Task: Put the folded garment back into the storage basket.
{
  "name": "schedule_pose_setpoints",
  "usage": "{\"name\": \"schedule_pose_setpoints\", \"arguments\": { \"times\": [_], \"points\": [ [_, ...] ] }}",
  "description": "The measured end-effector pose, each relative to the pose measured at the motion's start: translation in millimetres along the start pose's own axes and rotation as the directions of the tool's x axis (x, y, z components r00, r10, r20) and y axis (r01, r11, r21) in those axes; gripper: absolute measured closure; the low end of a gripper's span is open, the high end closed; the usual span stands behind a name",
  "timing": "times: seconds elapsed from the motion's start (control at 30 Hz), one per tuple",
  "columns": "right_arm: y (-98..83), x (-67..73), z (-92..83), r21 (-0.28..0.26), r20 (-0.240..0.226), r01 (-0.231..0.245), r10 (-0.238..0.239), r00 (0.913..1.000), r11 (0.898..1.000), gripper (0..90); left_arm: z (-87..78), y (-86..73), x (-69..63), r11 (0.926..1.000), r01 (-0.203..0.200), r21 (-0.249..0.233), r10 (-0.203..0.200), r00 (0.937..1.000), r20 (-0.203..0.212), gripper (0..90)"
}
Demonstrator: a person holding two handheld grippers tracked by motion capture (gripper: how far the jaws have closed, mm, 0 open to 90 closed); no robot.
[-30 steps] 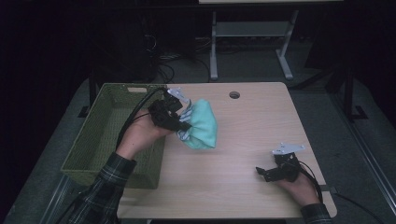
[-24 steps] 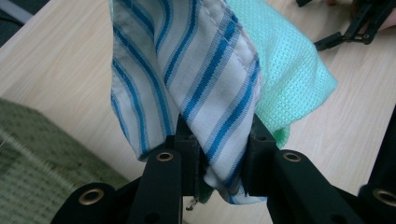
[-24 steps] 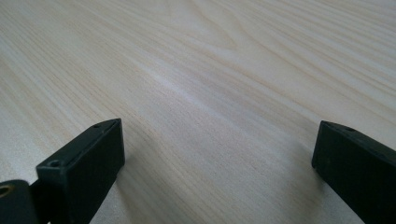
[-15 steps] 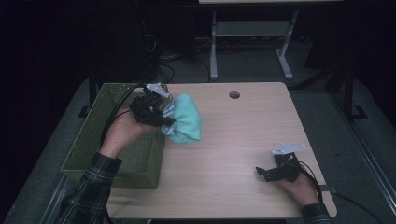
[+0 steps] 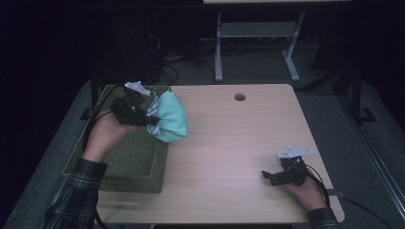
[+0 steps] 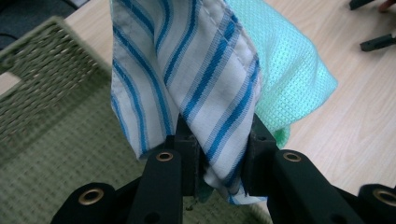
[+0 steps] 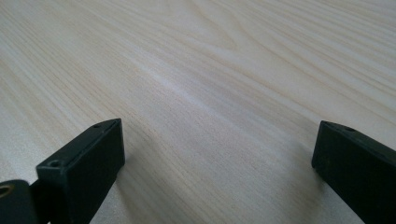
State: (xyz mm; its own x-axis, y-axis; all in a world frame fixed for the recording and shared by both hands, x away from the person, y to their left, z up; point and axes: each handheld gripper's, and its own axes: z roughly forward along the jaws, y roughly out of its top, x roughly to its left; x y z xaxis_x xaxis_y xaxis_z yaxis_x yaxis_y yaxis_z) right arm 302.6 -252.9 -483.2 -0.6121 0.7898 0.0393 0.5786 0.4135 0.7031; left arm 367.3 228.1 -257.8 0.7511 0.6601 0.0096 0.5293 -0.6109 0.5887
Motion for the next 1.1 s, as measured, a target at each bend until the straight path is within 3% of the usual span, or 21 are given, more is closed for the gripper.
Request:
{"name": "schedule_pose_setpoints", "arguments": {
  "times": [0.33, 0.57, 0.73, 1.1],
  "points": [
    [0.0, 0.0, 0.0, 0.000, 0.000, 0.000, 0.000, 1.0000, 1.000, 2.1, -18.4, -26.9, 25.8, 0.9962, 0.084, -0.024, -0.085, 0.9948, -0.057, 71.6],
    [0.1, 0.4, 0.1, -0.002, -0.001, -0.007, 0.007, 1.0000, 1.000, 2.1, -22.0, -51.3, 45.0, 0.9842, 0.174, -0.035, -0.176, 0.9806, -0.086, 71.7],
    [0.1, 0.3, 0.0, -0.002, 0.000, -0.007, 0.007, 1.0000, 1.000, 2.1, -21.6, -64.8, 55.3, 0.9761, 0.214, -0.039, -0.217, 0.9703, -0.107, 71.7],
    [0.1, 0.2, 0.0, -0.001, 0.001, -0.007, 0.007, 1.0000, 1.000, 2.1, -4.6, -86.7, 67.8, 0.9632, 0.269, -0.013, -0.268, 0.9522, -0.147, 71.7]
  ]
}}
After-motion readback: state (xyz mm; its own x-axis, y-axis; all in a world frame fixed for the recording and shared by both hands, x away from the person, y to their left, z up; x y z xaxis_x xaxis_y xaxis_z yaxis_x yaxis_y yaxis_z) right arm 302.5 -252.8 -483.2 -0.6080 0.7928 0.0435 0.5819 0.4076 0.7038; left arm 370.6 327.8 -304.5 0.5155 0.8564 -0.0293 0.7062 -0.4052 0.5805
